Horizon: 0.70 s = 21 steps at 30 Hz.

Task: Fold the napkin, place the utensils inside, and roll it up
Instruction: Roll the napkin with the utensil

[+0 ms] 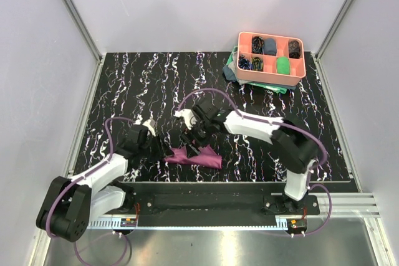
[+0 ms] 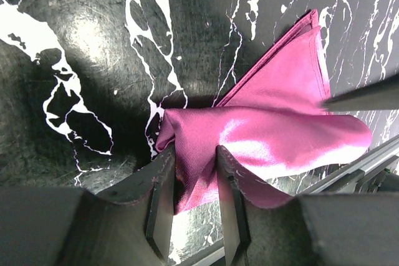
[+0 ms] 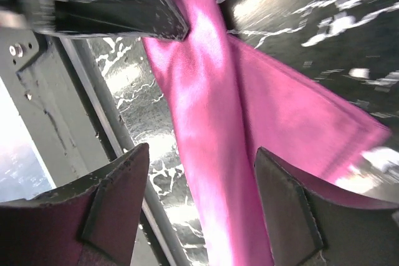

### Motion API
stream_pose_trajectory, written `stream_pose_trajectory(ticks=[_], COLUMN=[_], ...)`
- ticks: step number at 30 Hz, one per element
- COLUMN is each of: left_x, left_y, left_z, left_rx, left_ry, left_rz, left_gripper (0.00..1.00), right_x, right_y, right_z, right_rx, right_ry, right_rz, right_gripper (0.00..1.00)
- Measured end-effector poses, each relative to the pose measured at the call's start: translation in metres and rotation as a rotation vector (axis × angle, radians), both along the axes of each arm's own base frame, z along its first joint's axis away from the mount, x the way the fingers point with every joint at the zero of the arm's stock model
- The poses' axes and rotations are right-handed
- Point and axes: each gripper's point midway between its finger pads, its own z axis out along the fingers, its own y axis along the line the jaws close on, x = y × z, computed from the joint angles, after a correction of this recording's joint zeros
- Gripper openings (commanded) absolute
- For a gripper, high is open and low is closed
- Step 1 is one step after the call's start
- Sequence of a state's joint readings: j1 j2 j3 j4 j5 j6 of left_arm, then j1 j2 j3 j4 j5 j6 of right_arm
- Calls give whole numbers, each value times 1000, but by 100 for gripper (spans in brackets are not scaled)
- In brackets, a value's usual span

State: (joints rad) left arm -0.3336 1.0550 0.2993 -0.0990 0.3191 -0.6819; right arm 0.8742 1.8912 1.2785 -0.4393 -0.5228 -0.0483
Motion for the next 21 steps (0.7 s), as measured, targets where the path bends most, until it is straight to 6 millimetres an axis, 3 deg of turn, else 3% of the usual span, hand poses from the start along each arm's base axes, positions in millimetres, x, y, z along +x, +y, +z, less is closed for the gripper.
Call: stream_pose_trajectory(ticks=[4, 8, 14, 21], left_x=[1, 4, 6, 6], left_y=[0, -1, -2, -2], left_z=[0, 0, 0, 0], left_rx=[5, 13, 17, 18], left_ry=[12, 28, 41, 42], left_rz=[-1, -3, -7, -7], left_gripper=[34, 35, 36, 36], right_x=[8, -6, -37, -29], right_y=[-5, 5, 19, 16], right_z=[32, 52, 32, 3], right_rx=[33, 62, 13, -68], right_ry=[-169, -359, -464, -499], right_rz=[-25, 16, 110, 106], right_gripper=[78, 76, 71, 66])
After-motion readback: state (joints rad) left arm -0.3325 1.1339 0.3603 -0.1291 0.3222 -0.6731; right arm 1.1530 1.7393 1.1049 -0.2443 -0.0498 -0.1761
